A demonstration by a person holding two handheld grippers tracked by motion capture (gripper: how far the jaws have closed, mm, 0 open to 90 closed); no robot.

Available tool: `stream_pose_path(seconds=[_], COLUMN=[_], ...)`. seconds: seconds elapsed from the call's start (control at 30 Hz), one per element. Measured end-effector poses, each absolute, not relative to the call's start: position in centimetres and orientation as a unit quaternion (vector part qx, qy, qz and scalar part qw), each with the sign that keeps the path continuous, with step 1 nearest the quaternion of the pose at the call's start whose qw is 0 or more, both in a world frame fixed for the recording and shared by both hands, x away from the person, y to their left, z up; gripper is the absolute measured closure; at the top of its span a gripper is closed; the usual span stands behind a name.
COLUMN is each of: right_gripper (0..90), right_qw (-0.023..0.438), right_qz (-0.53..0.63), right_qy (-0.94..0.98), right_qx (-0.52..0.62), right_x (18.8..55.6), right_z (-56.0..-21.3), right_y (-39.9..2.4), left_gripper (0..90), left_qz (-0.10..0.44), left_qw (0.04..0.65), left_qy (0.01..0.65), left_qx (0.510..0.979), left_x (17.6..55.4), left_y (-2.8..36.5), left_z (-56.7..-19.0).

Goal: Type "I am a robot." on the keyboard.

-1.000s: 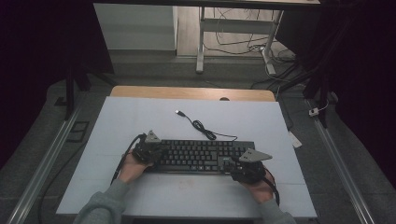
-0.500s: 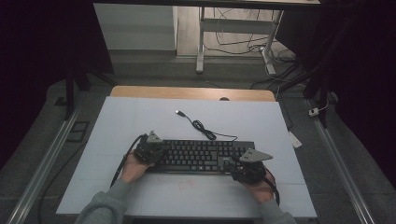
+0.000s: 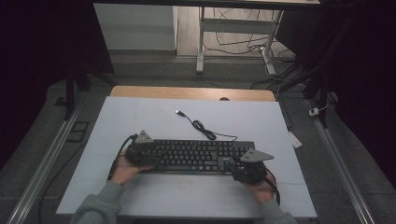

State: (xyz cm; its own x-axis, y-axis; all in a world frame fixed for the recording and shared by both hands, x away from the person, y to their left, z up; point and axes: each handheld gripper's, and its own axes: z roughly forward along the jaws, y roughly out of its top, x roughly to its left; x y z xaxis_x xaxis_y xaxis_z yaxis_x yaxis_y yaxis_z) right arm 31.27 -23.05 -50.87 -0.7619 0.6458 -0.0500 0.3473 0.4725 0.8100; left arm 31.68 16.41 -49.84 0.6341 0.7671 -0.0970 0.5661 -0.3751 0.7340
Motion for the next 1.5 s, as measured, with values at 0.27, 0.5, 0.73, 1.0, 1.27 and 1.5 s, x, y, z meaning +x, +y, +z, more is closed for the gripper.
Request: stream_pose_path(seconds=[0.27,0.5,0.73,1.0,1.27,1.5], right_gripper=[49.2,49.2,49.2,49.3,51.7,57.4], right_qw=[0.177,0.177,0.18,0.177,0.171,0.169], right_qz=[0.417,0.417,0.419,0.432,0.437,0.447], right_qy=[0.842,0.842,0.841,0.835,0.834,0.831], right_qx=[0.293,0.293,0.292,0.292,0.289,0.284], right_x=[31.3,31.3,31.3,31.5,31.7,32.2], right_z=[-51.0,-50.9,-50.9,-50.5,-50.2,-49.7], right_y=[-22.9,-23.0,-23.0,-22.4,-21.4,-20.2], left_gripper=[34.3,33.3,33.2,33.2,32.9,32.7], left_qz=[0.125,0.123,0.124,0.124,0.126,0.125], left_qw=[0.392,0.385,0.382,0.373,0.373,0.371], left_qy=[0.409,0.412,0.414,0.415,0.413,0.412], left_qx=[0.815,0.816,0.817,0.821,0.821,0.823], left_x=[30.9,30.9,31.0,31.1,31.0,31.1], left_y=[17.1,17.3,17.3,17.3,17.2,17.1], left_z=[-49.7,-50.0,-50.0,-50.2,-50.2,-50.3])
